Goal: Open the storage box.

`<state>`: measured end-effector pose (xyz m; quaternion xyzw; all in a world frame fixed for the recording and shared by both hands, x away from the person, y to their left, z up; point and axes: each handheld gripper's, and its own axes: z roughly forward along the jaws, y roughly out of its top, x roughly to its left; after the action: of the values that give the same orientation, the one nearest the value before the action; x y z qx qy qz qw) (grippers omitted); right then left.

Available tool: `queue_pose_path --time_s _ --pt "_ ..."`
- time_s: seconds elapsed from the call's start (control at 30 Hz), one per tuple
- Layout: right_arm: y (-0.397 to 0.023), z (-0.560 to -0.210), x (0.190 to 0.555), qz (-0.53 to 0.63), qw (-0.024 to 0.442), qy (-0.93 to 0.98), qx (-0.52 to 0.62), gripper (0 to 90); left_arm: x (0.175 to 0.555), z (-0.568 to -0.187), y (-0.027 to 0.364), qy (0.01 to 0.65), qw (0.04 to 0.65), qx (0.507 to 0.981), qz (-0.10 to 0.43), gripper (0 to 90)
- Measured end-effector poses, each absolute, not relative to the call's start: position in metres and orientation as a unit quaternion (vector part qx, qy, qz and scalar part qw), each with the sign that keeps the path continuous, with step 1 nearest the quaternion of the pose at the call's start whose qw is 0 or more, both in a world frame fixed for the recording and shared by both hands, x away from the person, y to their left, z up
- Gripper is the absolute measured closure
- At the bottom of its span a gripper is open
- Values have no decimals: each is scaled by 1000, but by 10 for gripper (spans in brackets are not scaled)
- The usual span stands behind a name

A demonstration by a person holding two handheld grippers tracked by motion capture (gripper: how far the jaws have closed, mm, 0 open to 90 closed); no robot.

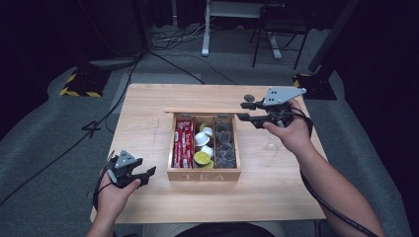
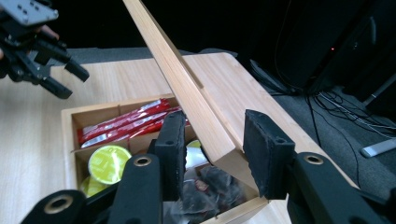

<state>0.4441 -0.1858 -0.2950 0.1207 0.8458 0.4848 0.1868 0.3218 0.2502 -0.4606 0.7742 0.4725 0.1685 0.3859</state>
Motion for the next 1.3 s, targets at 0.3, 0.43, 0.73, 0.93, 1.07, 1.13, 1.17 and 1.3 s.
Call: queue_pose_path --time_s 0.3,0.43,0.73,0.93,1.07,1.13,1.17,1.3 --pt "-182 -278 467 482 209 840 136 624 334 -472 250 467 366 790 152 360" --pt "-180 -273 479 484 214 835 148 625 338 -475 249 467 362 792 155 349" --pt "-174 -264 498 478 230 830 173 614 345 -480 249 466 364 790 162 328" --pt "-171 -261 517 486 226 821 199 597 347 -479 247 460 369 791 161 328" --pt "-169 -261 530 491 228 813 214 575 347 -480 246 460 367 793 160 330" --pt "-167 -261 536 494 230 809 222 566 347 -480 247 458 367 793 159 332" --pt "-167 -262 539 495 231 807 225 562 347 -480 247 459 369 792 161 332" --pt "-165 -263 549 496 234 802 237 548 346 -480 247 459 366 794 160 334"
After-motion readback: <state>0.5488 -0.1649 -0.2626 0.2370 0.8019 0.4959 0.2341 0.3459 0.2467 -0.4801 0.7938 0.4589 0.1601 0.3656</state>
